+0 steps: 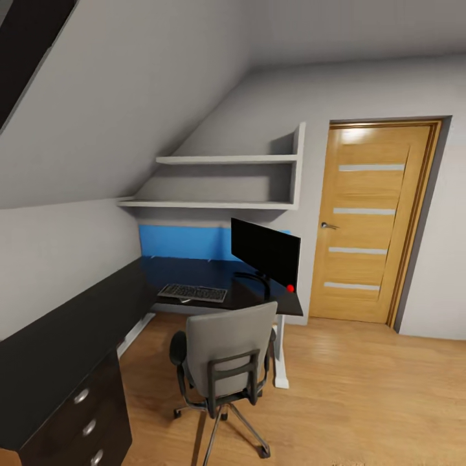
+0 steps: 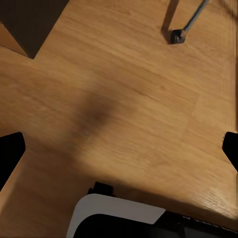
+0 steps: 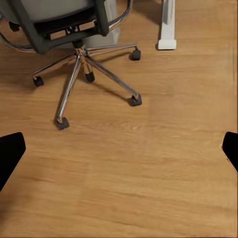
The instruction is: In the bedroom, organize the workspace by keeping the computer under the desk, ensuring the monitor is on the desk, placing the keyboard on the desk next to the monitor, placing the mouse on the desk next to the keyboard, moving the folder from the swivel chair onto the desk next to the mouse, stacking the notebook on top of the folder with the pen on top of the notebook, and positioning the swivel chair next to the desk.
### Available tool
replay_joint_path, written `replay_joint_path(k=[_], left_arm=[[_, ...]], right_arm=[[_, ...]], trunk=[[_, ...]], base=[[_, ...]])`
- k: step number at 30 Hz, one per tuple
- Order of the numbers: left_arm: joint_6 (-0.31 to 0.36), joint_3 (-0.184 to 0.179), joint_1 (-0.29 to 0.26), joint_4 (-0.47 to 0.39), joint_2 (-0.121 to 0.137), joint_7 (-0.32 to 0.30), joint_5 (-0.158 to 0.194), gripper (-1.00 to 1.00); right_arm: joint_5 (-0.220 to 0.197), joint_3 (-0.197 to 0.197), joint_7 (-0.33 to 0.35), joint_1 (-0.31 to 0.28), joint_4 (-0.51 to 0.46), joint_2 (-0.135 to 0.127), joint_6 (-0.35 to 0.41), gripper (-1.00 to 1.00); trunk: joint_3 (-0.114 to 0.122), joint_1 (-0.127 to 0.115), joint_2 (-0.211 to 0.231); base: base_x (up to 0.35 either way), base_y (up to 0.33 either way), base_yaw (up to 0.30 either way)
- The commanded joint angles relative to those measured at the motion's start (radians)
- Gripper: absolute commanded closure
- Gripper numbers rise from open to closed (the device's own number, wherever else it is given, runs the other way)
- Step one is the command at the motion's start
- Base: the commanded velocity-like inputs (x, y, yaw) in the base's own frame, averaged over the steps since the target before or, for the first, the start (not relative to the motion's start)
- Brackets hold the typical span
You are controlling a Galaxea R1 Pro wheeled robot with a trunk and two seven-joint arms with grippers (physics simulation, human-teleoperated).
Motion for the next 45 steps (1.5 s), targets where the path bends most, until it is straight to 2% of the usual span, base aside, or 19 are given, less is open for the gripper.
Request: replay_joint_path(k=[1, 15, 20, 27, 29, 45], left_arm=[[-0.001, 0.005, 0.001, -0.002, 0.0, 0.0, -0.002, -1.0], [-0.002, 0.005, 0.001, -0.002, 0.0, 0.0, -0.002, -1.0], [-0.002, 0.005, 0.001, -0.002, 0.0, 0.0, -0.001, -1.0], [-0.002, 0.005, 0.001, -0.002, 0.0, 0.0, -0.002, -1.0], [-0.002, 0.004, 0.001, -0.002, 0.0, 0.0, -0.002, -1.0], [-0.006, 0.001, 0.001, -0.002, -0.004, 0.005, -0.003, -1.0]], right_arm=[[-0.01, 0.0, 0.0, 0.0, 0.0, 0.002, -0.001, -1.0], [-0.008, 0.002, -0.013, 0.0, 0.0, 0.005, -0.001, -1.0], [0.005, 0.003, -0.012, 0.0, -0.001, 0.005, -0.001, -1.0], [0.081, 0.002, -0.012, 0.0, 0.002, 0.002, -0.002, -1.0], [0.092, 0.002, -0.014, 0.0, 0.009, 0.002, -0.002, -1.0], [0.102, 0.001, -0.017, 0.0, 0.031, 0.005, -0.004, -1.0]], trunk=[[-0.002, 0.0, -0.001], [-0.014, 0.0, -0.001], [-0.018, 0.0, -0.001], [-0.02, 0.0, -0.001], [-0.021, 0.0, -0.001], [-0.021, 0.0, -0.001]], base=[[0.024, 0.0, -0.27], [0.003, 0.0, -0.267], [0.012, 0.0, -0.225], [0.204, 0.0, -0.049], [0.107, 0.0, -0.007], [0.014, 0.0, -0.016]])
